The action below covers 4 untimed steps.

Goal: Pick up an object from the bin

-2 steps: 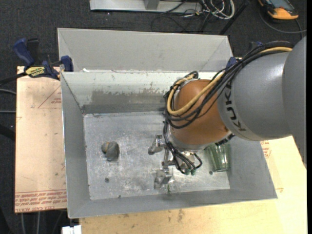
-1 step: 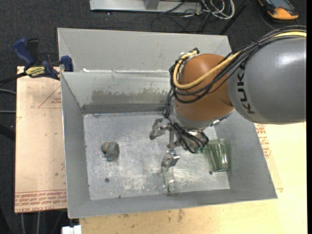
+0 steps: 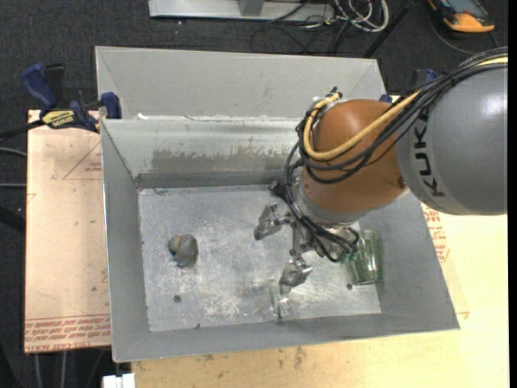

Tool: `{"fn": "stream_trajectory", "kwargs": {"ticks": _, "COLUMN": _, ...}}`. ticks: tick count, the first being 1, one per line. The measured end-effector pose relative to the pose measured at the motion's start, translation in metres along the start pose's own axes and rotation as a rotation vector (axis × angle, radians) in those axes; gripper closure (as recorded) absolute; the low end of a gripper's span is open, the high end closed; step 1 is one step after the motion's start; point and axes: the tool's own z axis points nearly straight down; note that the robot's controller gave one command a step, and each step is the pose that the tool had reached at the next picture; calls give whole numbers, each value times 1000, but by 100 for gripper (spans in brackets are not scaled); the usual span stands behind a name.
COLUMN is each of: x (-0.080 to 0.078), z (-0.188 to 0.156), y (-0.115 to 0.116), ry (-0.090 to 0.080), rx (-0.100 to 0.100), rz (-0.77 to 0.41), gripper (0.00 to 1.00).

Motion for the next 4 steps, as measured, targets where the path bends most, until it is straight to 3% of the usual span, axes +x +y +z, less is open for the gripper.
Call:
{"fn": "stream_trajectory", "kwargs": {"ticks": 1, "x": 39, "z": 42, "y": -27, "ry": 11, "rx": -3, "rz": -35, "gripper": 0}}
{"fn": "stream_trajectory", "kwargs": {"ticks": 2, "x": 18, "z": 82, "y": -67, "ry": 10, "rx": -7, "rz": -537, "gripper": 100}}
{"fn": "stream_trajectory", "kwargs": {"ticks": 3, "x": 18, "z": 82, "y": -67, "ry": 10, "rx": -7, "rz": -537, "gripper": 100}}
{"fn": "stream_trajectory", "kwargs": {"ticks": 4, "x": 26, "z": 38, "y": -73, "ry": 14, "rx": -11, "rz": -614, "gripper": 100}}
